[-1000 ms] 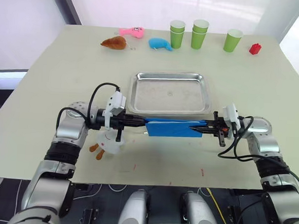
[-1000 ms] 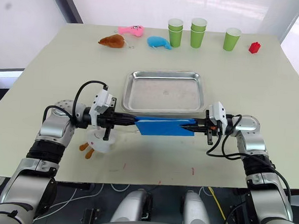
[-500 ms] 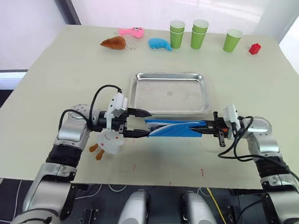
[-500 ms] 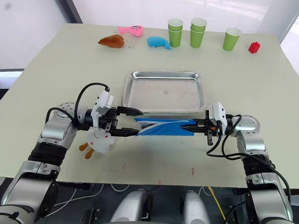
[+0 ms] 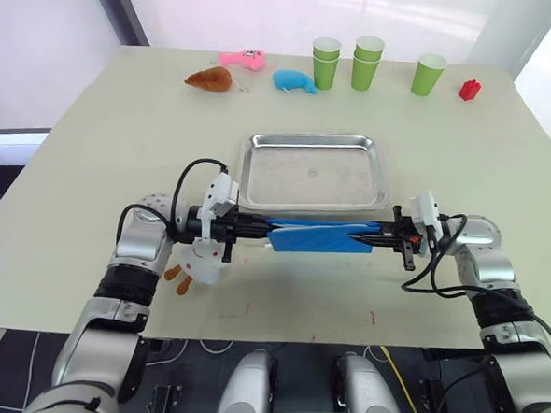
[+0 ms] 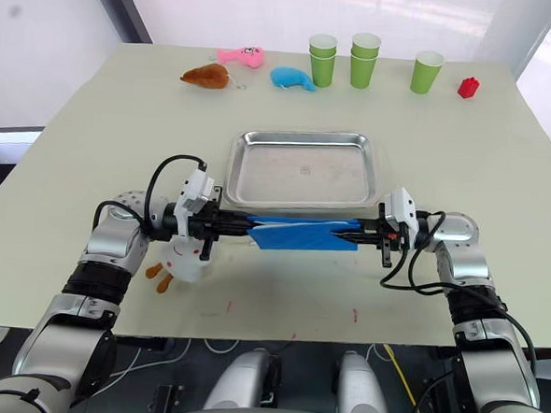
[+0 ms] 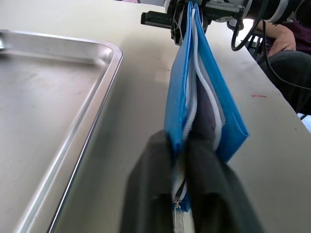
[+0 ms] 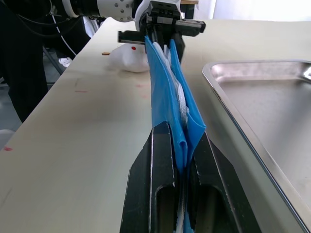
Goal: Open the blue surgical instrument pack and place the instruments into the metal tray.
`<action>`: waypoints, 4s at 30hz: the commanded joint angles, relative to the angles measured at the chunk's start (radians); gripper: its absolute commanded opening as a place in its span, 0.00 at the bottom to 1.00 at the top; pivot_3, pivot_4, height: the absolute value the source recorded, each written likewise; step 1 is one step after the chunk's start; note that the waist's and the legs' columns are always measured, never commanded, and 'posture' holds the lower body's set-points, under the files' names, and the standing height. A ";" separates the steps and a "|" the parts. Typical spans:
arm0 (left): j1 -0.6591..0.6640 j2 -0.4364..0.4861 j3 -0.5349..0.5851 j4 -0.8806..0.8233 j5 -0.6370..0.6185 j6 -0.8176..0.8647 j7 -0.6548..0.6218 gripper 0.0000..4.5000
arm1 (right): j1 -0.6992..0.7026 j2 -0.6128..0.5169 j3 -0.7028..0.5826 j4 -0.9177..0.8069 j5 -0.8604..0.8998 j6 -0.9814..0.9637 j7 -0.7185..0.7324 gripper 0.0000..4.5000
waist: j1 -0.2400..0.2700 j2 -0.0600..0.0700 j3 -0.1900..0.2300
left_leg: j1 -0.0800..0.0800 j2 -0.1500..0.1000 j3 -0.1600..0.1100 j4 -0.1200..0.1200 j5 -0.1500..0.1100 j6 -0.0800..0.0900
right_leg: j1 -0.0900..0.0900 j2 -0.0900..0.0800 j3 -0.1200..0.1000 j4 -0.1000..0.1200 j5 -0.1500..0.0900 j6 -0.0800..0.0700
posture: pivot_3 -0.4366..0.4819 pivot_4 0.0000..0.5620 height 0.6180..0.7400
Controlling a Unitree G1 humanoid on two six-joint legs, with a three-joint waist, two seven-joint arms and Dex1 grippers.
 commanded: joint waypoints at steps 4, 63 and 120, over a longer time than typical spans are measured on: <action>-0.004 -0.001 0.004 -0.042 -0.033 0.042 -0.015 0.01 | 0.012 -0.015 -0.013 -0.038 0.005 0.008 -0.006 0.00 | 0.000 0.000 0.000 | 0.000 0.000 0.000 0.000 0.000 0.000 | 0.000 0.000 0.000 0.000 0.000 0.000 | 0.48 0.27 1.00; -0.057 -0.077 -0.047 0.108 0.033 -0.008 0.003 0.00 | 0.269 -0.277 0.133 -0.464 0.076 0.622 -0.125 0.02 | 0.024 -0.001 0.000 | -0.002 -0.001 -0.002 0.006 0.000 0.000 | 0.004 0.000 -0.004 -0.002 0.000 0.001 | 0.48 0.27 1.00; -0.229 -0.135 -0.074 0.538 0.289 -0.173 0.226 0.00 | 0.357 -0.286 0.126 -0.496 -0.023 0.467 -0.142 0.02 | 0.020 -0.005 -0.005 | 0.001 -0.001 -0.002 0.007 0.000 0.000 | 0.008 0.001 -0.006 -0.002 0.000 0.001 | 0.48 0.27 1.00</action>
